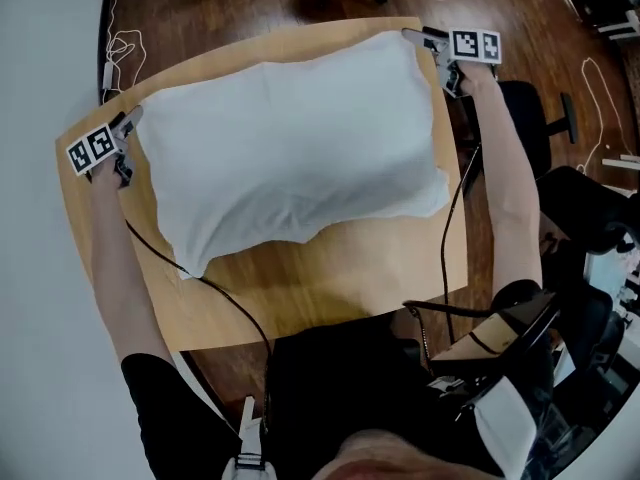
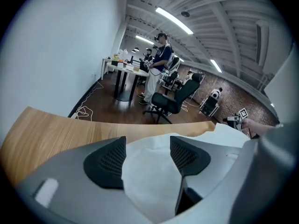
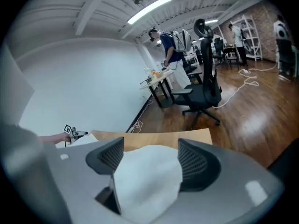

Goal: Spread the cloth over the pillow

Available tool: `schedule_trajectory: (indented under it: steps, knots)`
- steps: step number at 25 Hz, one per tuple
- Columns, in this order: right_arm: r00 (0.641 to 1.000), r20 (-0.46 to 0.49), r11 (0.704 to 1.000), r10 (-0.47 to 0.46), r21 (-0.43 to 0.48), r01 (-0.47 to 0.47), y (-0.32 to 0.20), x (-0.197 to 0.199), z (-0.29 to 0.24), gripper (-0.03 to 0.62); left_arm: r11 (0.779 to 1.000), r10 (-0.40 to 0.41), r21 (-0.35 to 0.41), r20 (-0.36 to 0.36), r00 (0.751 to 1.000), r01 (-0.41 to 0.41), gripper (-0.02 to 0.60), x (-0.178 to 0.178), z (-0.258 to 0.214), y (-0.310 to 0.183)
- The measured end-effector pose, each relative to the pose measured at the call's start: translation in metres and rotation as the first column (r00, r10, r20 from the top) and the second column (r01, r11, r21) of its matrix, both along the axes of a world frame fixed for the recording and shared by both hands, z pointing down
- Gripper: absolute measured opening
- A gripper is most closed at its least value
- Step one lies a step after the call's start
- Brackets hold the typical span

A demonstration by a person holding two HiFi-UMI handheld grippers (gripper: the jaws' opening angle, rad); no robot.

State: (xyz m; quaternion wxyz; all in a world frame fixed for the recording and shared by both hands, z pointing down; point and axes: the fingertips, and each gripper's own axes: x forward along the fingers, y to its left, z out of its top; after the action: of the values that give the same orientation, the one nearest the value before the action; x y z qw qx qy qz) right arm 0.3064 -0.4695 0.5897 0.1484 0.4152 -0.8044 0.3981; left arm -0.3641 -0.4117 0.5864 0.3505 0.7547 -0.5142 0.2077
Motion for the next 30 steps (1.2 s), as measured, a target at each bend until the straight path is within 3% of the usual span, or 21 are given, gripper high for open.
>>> schedule_trajectory:
  steps: [3,5,6,7,8,11,13,15,16,17,19,22,23,25,26,28,30]
  knots:
    - [0.999,-0.04,0.991,-0.031,-0.135,0.026,-0.007,-0.019,0.041,0.335,0.995,0.044,-0.091,0.033,0.998,-0.041,0.29,0.02,0.039,-0.016]
    - [0.986,-0.063,0.969,-0.155,-0.206,0.139,0.005,-0.037,0.062,0.071,0.979,0.112,-0.176,0.04,0.993,-0.103,0.262,0.03,0.061,-0.013]
    - [0.975,-0.078,0.961,-0.206,-0.205,0.186,0.008,-0.044,0.063,0.008,0.973,0.138,-0.193,0.045,0.989,-0.127,0.184,0.031,0.063,-0.014]
    - [0.966,-0.107,0.961,-0.234,-0.176,0.213,0.006,-0.045,0.057,0.006,0.973,0.153,-0.182,0.052,0.987,-0.141,0.025,0.029,0.057,-0.018]
    - [0.961,-0.14,0.967,-0.238,-0.124,0.221,0.001,-0.042,0.044,0.006,0.977,0.159,-0.15,0.059,0.985,-0.149,0.011,0.026,0.046,-0.026]
    - [0.971,-0.18,0.983,-0.159,0.059,0.172,-0.015,-0.031,-0.004,0.005,0.987,0.16,-0.016,0.098,0.982,-0.159,0.011,0.021,0.004,-0.052]
    - [0.962,-0.254,0.986,-0.096,0.111,0.128,-0.022,-0.02,-0.003,0.006,0.988,0.142,0.035,0.18,0.973,-0.151,0.003,0.018,-0.003,-0.066]
    - [0.932,-0.347,0.987,-0.102,0.085,0.14,-0.023,-0.014,0.036,0.006,0.986,0.164,-0.023,0.269,0.949,-0.163,0.04,0.019,0.023,-0.065]
    - [0.923,-0.364,0.986,-0.123,0.06,0.156,-0.02,-0.017,0.06,0.006,0.984,0.179,-0.074,0.294,0.939,-0.165,0.101,0.017,0.041,-0.058]
    - [0.918,-0.371,0.985,-0.138,0.045,0.166,-0.017,-0.022,0.079,0.008,0.983,0.178,-0.107,0.301,0.937,-0.152,0.101,0.012,0.054,-0.05]
    - [0.908,-0.401,0.987,-0.118,0.052,0.151,-0.011,-0.025,0.093,0.054,0.991,0.117,-0.093,0.261,0.958,-0.096,0.101,-0.005,0.057,-0.038]
    - [0.927,-0.374,0.988,0.039,0.15,0.019,-0.01,0.015,0.06,0.233,0.999,0.016,0.047,0.174,0.985,-0.025,0.101,-0.023,0.006,-0.01]
    - [0.94,-0.327,0.983,0.095,0.182,-0.036,-0.005,0.036,0.043,0.241,0.994,0.023,0.099,0.147,0.989,-0.038,0.1,-0.018,-0.018,0.01]
    - [0.958,-0.249,0.971,0.144,0.22,-0.089,0.025,0.074,0.018,0.239,0.972,0.128,0.187,0.083,0.988,-0.141,0.061,0.021,-0.06,0.063]
    - [0.966,-0.233,0.974,0.107,0.221,-0.054,0.049,0.081,0.013,0.239,0.953,0.202,0.221,0.052,0.978,-0.208,0.054,0.048,-0.074,0.095]
    - [0.963,-0.255,0.975,-0.086,0.175,0.133,0.108,0.066,0.023,0.239,0.909,0.333,0.258,0.025,0.942,-0.328,0.04,0.098,-0.089,0.159]
    - [0.896,-0.337,0.944,-0.29,0.055,0.326,0.162,0.04,0.053,0.239,0.868,0.436,0.236,0.056,0.898,-0.437,0.015,0.128,-0.074,0.206]
